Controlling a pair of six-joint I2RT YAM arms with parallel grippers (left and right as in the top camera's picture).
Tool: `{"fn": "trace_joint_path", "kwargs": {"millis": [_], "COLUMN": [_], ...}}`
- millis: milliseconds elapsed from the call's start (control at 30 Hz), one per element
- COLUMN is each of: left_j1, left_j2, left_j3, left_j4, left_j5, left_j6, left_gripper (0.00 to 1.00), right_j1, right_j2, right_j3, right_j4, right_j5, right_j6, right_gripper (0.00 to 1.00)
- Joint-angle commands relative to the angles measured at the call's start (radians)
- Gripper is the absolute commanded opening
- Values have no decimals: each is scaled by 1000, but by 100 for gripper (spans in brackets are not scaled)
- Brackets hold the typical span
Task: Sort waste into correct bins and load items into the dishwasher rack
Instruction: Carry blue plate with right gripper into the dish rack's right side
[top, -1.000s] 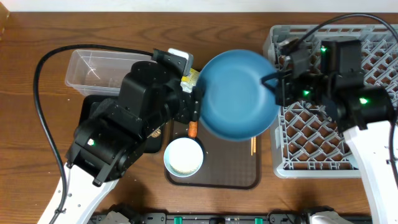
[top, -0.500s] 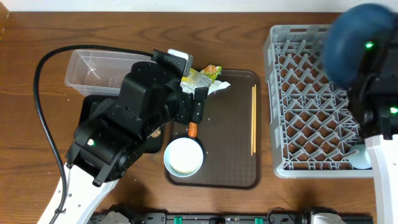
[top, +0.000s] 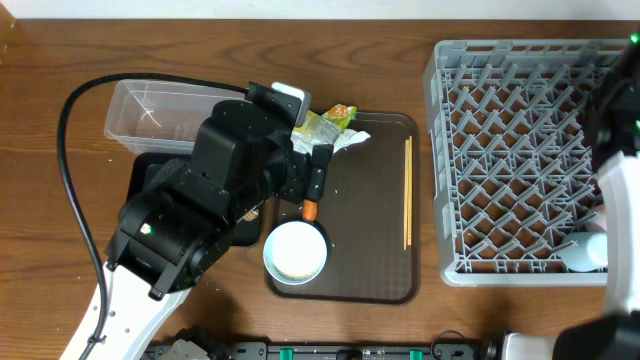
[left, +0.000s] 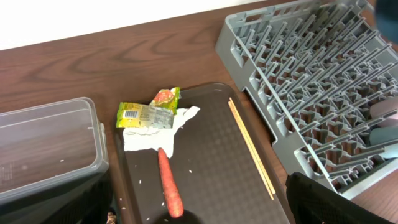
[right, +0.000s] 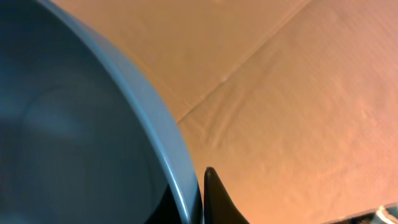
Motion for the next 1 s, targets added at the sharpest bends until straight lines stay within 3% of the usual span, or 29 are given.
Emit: {"fn": "trace_joint_path", "kwargs": {"millis": [0,133,300,600,700,733,800,933,967], "left_j1": [3,3,3,3,3,3,3,3,3], "left_j2": [-6,-6,-6,-6,-6,-6,-6,-6,-6], "left_j3": [13,13,13,13,13,13,13,13,13], "left_j4": [-13,-36,-43,-47,-46,-46,-47,-50,-54], "left_j5": [-14,-14,-14,-14,-14,-14,-14,-14,-14], "left_j6": [21,21,21,21,21,21,21,21,21], "left_gripper": [89,89,89,89,89,89,89,89,89], "right_j1": [-5,-5,-2,43,65,77,101,143,156], "right_j2": [50,130,208,293,305,305,304,303,303], "right_j3": [7,7,7,7,6,6,6,6,6], "right_j4": [82,239,324,322,322,322,342,433,462], "right_j5": [29,29,27,17,16,17,18,64,91], "right_j6": [-245,-454,-613,-632,-632,-632,-632,-631,-620], "right_gripper": [1,1,1,3,20,30,62,99,99]}}
